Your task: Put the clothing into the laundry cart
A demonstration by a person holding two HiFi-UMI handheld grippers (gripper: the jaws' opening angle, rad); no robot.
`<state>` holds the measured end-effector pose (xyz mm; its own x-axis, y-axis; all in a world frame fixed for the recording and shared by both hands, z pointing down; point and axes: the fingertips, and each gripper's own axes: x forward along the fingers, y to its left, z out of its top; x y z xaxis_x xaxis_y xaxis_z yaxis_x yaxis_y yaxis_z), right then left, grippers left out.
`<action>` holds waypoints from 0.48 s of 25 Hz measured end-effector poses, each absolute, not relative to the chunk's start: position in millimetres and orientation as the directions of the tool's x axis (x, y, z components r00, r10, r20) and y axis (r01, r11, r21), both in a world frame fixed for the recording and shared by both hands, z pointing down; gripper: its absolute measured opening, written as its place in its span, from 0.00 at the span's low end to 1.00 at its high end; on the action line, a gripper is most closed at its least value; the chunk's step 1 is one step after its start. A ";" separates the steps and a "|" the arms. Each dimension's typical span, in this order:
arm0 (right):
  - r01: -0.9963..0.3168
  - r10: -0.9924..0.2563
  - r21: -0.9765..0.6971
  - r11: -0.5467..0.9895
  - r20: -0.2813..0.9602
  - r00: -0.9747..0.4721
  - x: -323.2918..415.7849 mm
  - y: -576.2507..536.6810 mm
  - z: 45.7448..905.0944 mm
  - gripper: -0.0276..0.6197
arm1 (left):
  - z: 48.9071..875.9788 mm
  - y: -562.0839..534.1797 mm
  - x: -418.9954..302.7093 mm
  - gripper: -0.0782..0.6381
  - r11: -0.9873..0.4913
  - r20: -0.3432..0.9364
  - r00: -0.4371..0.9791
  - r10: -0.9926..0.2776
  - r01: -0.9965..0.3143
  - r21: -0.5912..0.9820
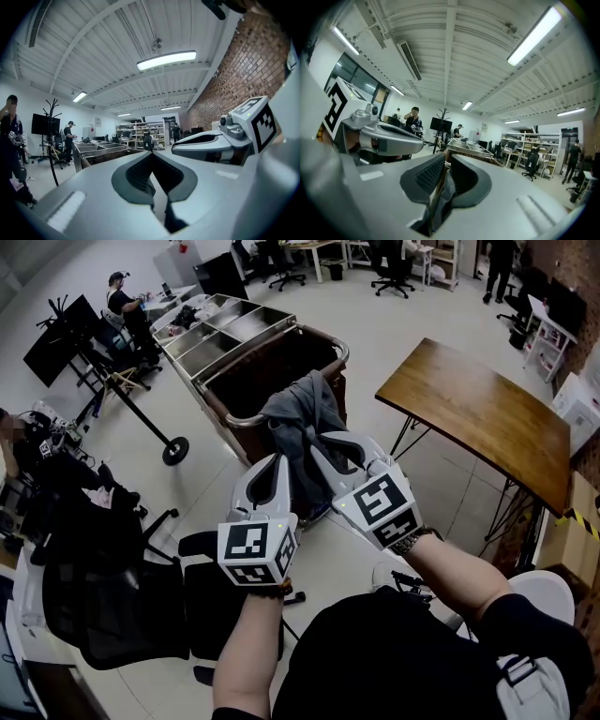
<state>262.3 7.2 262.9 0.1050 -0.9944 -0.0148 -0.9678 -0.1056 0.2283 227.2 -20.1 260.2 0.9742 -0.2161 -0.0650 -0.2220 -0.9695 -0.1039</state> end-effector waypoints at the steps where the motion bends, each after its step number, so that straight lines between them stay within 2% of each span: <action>1: -0.967 -0.994 0.230 -0.106 -0.020 0.104 262.2 8.6 261.6 0.10 | 260.0 -18.8 227.8 0.11 -0.969 -0.065 0.974 -0.216 -0.222 -0.105; 6: -0.966 -0.994 0.236 -0.108 -0.027 0.105 261.9 15.8 261.2 0.05 | 260.9 -10.5 231.4 0.11 -0.969 -0.063 0.975 -0.211 -0.217 -0.114; 12: -0.965 -0.993 0.237 -0.115 -0.048 0.106 260.3 22.6 257.0 0.04 | 261.6 -4.3 231.3 0.11 -0.969 -0.059 0.976 -0.210 -0.216 -0.119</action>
<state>260.3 22.6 257.0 0.1065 -0.9932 -0.0477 -0.9646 -0.1148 0.2374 231.3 -4.3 261.6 0.9758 -0.2103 -0.0593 -0.2161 -0.9690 -0.1194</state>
